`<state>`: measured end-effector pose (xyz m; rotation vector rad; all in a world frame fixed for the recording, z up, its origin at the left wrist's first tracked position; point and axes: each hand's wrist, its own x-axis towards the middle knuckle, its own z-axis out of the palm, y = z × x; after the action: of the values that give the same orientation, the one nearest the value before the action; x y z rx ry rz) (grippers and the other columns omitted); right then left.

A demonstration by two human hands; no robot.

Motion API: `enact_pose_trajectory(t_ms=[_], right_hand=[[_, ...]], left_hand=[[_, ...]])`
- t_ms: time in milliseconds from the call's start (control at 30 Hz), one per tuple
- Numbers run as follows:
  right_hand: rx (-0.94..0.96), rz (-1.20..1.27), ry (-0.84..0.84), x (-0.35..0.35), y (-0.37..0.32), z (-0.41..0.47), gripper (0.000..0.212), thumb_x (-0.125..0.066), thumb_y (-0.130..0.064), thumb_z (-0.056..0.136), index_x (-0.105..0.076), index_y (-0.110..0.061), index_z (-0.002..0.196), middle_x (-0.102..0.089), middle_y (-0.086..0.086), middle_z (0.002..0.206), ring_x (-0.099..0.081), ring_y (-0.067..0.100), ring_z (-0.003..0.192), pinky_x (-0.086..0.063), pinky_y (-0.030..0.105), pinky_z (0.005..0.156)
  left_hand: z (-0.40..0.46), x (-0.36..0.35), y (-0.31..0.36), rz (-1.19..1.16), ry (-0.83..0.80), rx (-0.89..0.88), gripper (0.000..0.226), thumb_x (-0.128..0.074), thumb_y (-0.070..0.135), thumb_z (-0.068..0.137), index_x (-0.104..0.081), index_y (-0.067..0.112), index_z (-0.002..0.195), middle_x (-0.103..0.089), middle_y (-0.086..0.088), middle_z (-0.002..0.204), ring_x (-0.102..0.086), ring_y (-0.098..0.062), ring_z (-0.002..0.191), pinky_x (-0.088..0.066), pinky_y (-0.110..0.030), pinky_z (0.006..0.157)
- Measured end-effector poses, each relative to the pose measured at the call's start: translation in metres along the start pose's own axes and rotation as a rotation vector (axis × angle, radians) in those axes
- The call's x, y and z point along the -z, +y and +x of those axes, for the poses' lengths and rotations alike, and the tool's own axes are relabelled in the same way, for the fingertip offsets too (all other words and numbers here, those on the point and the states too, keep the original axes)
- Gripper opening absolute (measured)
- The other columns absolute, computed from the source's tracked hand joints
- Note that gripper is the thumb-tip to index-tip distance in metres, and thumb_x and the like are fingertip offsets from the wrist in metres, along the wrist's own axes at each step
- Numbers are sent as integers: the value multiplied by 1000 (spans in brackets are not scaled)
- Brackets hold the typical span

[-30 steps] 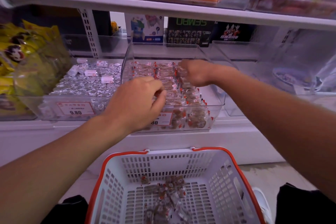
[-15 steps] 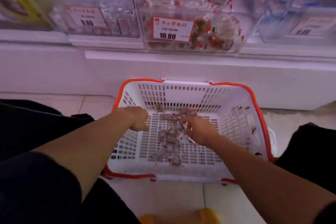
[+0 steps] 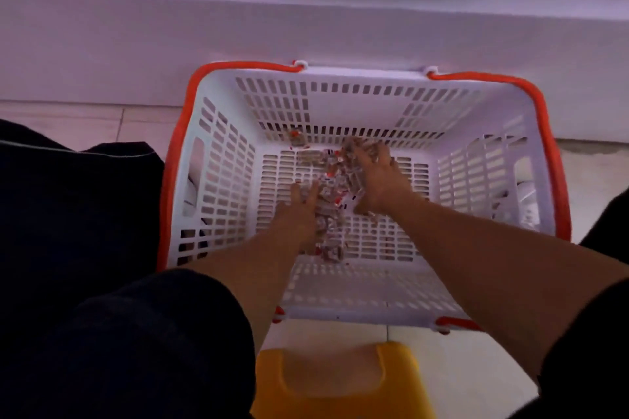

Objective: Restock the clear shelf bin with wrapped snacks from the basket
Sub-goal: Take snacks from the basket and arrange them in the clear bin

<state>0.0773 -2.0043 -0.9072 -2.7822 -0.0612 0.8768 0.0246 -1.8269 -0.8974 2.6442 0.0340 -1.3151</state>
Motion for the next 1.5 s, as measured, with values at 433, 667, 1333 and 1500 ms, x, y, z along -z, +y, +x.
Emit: enact_pose_trajectory(t_ms=[433, 667, 1333, 1500], right_hand=[[-93, 337, 185, -28, -1, 2, 43, -66, 0, 81, -55, -15, 121, -53, 15, 122, -61, 30, 93, -55, 38, 80], [-72, 399, 36, -29, 11, -8, 33, -82, -5, 70, -53, -18, 75, -54, -1, 84, -53, 15, 70, -36, 20, 49], [-85, 155, -681, -18, 21, -22, 7, -72, 3, 82, -68, 2, 88, -71, 17, 83, -73, 28, 74, -60, 32, 56], [-28, 167, -669, 19, 19, -28, 13, -63, 4, 89, -62, -7, 81, -69, 23, 106, -67, 26, 88, -61, 36, 74]], left_hand=[[15, -19, -8, -237, 292, 81, 38, -62, 1, 86, -50, 4, 122, -54, -19, 123, -58, -37, 110, -48, -42, 86], [18, -14, -21, -752, 108, 95, 46, -90, 13, 68, -66, 7, 106, -68, -11, 110, -65, -27, 100, -57, -42, 89], [8, 0, -19, -379, -48, 10, 25, -71, 35, 86, -68, 11, 93, -65, -6, 86, -61, -18, 68, -48, -26, 60], [-5, 31, -18, -945, -385, 71, 23, -57, 23, 99, -73, 8, 104, -66, -6, 88, -54, -13, 59, -37, -25, 48]])
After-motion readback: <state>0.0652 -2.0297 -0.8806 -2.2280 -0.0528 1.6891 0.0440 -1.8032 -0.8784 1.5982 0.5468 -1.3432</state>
